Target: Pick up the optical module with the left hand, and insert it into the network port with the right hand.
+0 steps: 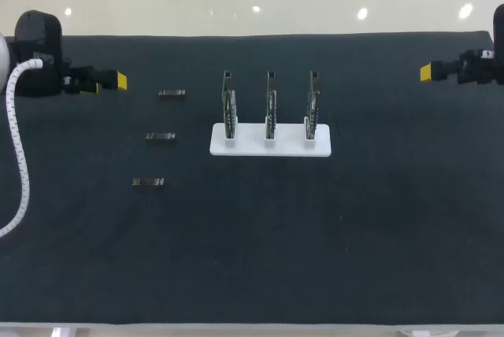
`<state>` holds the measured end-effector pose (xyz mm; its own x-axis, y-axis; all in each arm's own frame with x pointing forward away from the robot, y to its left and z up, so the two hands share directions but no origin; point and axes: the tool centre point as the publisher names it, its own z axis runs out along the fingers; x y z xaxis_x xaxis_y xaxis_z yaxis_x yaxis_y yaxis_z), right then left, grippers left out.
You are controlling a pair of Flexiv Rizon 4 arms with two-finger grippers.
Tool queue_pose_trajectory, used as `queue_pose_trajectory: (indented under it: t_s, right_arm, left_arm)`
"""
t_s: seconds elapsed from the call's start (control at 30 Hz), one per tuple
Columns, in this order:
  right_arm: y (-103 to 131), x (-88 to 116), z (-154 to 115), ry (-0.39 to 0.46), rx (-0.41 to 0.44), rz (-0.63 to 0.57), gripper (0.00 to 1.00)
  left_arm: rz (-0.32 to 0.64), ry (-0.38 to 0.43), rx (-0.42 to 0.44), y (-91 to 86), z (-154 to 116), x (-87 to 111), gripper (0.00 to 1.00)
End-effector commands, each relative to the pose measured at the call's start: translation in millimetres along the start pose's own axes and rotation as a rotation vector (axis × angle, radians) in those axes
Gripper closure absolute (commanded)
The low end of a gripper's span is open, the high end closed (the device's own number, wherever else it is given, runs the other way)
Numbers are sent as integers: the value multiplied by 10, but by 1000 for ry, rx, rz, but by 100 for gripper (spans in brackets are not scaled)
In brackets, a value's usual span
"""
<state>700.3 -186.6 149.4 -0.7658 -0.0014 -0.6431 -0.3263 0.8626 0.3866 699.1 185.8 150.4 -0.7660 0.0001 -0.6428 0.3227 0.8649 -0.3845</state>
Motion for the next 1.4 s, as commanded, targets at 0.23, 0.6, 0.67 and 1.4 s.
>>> queue_pose_trajectory:
  t_s: [0.23, 0.6, 0.67, 1.4]
  right_arm:
    - [15, 2, -4, 0, 7, 1, 0]
    - [15, 2, -4, 0, 7, 1, 0]
    - [15, 2, -4, 0, 7, 1, 0]
    - [52, -9, 29, -31, 14, -58, 0]
  left_arm:
    - [-1, 3, -4, -8, 3, -9, 0]
    - [-1, 3, -4, -8, 3, -9, 0]
    - [-1, 3, -4, -8, 3, -9, 0]
    - [-1, 3, -4, -8, 3, -9, 0]
